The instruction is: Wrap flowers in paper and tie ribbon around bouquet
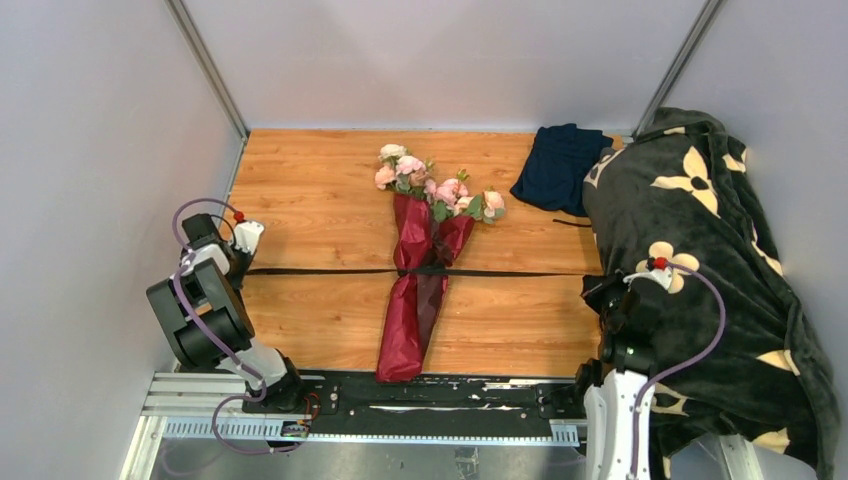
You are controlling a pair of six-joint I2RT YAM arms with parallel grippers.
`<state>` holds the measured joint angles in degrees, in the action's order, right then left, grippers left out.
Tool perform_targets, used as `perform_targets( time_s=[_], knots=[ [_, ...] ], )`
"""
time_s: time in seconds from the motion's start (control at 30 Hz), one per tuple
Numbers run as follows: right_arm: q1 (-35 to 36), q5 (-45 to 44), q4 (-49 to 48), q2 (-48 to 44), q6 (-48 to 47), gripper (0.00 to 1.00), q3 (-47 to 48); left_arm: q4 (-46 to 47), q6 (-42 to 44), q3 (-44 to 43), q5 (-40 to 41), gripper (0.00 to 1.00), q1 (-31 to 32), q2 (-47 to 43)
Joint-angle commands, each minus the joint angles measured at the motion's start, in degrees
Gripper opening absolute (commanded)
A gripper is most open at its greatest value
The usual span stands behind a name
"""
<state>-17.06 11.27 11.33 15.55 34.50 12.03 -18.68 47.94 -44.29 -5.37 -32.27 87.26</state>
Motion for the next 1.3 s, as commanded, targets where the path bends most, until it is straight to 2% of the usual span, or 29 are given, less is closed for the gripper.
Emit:
perform_targets(
  time_s=[0.0,0.13,0.23,0.37,0.57,0.77,0.87,0.93,1.0,1.1,1.27],
  knots=[
    [-6.18,4.34,-2.06,11.85,-6.18,0.00,6.37,3.10,7.37,0.33,4.80,0.00,-2.29,1.06],
    [-14.75,11.47,-5.30,21.68,-8.50,0.00,14.95,5.33,10.44,1.81,5.19,0.00,-5.04,0.99],
    [-17.90,13.80,-5.21,26.37,-11.33,0.00,20.17,5.95,11.60,2.09,5.19,0.00,-6.15,1.72],
    [-18.19,17.59,-4.48,31.32,-13.62,0.00,23.41,5.84,11.28,2.30,4.60,0.00,-6.16,1.40],
    [-18.33,12.68,-1.16,31.97,-17.27,0.00,26.71,8.36,11.61,1.02,7.84,0.00,-6.33,3.59],
    [-20.55,13.92,-2.13,35.59,-17.11,0.00,27.46,11.00,13.31,0.86,9.14,0.00,-7.66,5.34],
    [-20.01,16.13,-3.14,36.83,-17.12,0.00,27.75,7.66,13.07,0.79,6.67,0.00,-7.44,4.23],
    [-15.12,15.18,-1.95,37.81,-18.99,0.00,29.10,3.70,11.55,0.92,4.13,0.00,-4.93,2.01],
    [-4.97,11.15,0.25,38.98,-22.50,0.00,31.30,-0.85,8.63,1.07,3.13,0.00,1.45,-0.78],
    [12.80,6.24,0.29,41.20,-25.65,0.00,33.44,-7.48,0.69,-0.67,-0.60,0.00,13.95,-6.06],
    [34.26,3.60,4.46,49.52,-28.50,0.00,36.92,-13.89,-9.96,-6.33,-5.26,0.00,35.64,-13.49]
  ],
)
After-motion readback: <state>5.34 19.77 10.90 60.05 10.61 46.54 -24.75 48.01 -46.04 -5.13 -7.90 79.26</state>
